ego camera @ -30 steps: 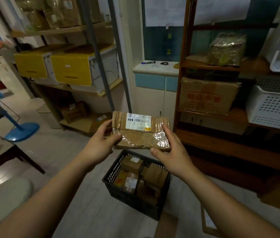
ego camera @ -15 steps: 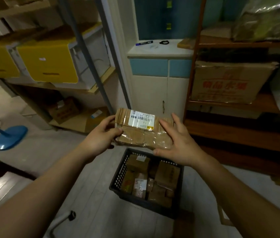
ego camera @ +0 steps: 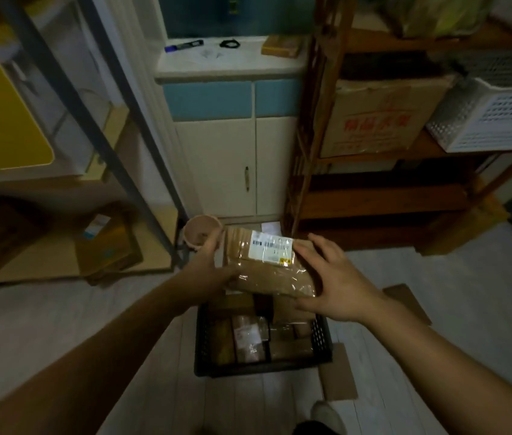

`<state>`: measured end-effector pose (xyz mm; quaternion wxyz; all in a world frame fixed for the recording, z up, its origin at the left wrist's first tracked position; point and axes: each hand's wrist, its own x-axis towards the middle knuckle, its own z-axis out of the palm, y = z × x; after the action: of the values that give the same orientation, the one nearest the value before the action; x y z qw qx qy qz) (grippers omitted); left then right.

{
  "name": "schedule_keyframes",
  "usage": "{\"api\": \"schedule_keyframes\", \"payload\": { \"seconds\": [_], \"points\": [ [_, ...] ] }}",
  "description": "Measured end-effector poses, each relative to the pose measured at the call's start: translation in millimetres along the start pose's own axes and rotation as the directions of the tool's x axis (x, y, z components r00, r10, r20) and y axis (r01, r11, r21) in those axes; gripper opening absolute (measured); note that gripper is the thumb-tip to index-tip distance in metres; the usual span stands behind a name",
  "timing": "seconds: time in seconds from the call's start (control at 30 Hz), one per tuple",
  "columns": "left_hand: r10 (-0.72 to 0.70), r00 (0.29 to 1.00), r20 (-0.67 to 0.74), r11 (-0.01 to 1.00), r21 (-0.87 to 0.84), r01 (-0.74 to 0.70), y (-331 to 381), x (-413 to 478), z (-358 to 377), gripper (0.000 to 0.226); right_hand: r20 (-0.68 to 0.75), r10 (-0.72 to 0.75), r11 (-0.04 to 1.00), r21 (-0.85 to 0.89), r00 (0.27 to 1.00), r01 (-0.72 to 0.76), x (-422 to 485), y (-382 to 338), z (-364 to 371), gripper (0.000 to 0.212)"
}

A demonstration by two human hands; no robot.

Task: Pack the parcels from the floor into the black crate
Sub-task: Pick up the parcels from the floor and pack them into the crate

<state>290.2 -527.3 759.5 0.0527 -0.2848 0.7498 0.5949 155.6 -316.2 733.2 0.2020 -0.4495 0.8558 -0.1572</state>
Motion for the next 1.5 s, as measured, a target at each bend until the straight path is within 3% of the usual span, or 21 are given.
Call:
{"api": "schedule_keyframes", "payload": {
  "seconds": [0.13,0.27,0.47,0.77,0.97,1.27,1.5],
  "points": [
    [-0.018,0.981,0.192,0.999,0.035,0.011,-29.4,28.4,2.3,0.089,0.072,0.106,0.991,-0.096,0.992,-0.099,5.7,7.0,27.6,0.106],
    [-0.118,0.957,0.267,0.993,0.050,0.108,-65.4,60.4,17.5,0.095,0.147,0.162,0.979,-0.144,0.976,-0.141,19.7,34.8,62.8,0.106],
    [-0.185,0.968,0.170,0.983,0.036,0.182,-136.2,116.7,67.1,0.086,0.248,0.140,0.980,-0.171,0.959,-0.099,62.3,101.0,131.6,0.106],
    [-0.381,0.922,0.068,0.922,-0.051,0.384,-316.8,213.4,180.0,0.081,0.361,0.157,0.965,-0.252,0.919,-0.066,103.9,226.8,306.7,0.107],
    [-0.514,0.851,0.105,0.850,-0.071,0.522,-415.9,256.7,235.7,0.049,0.446,0.197,0.944,-0.325,0.873,-0.047,115.2,287.0,406.6,0.106],
    [-0.539,0.796,0.275,0.808,-0.096,0.581,-458.6,298.5,281.0,0.074,0.403,0.327,0.848,-0.525,0.855,-0.077,120.3,319.8,466.9,0.100],
    [-0.515,0.806,0.293,0.836,-0.039,0.548,-456.4,307.3,280.7,0.084,0.399,0.366,0.830,-0.549,0.841,-0.100,114.2,321.1,474.2,0.089]
  ]
}}
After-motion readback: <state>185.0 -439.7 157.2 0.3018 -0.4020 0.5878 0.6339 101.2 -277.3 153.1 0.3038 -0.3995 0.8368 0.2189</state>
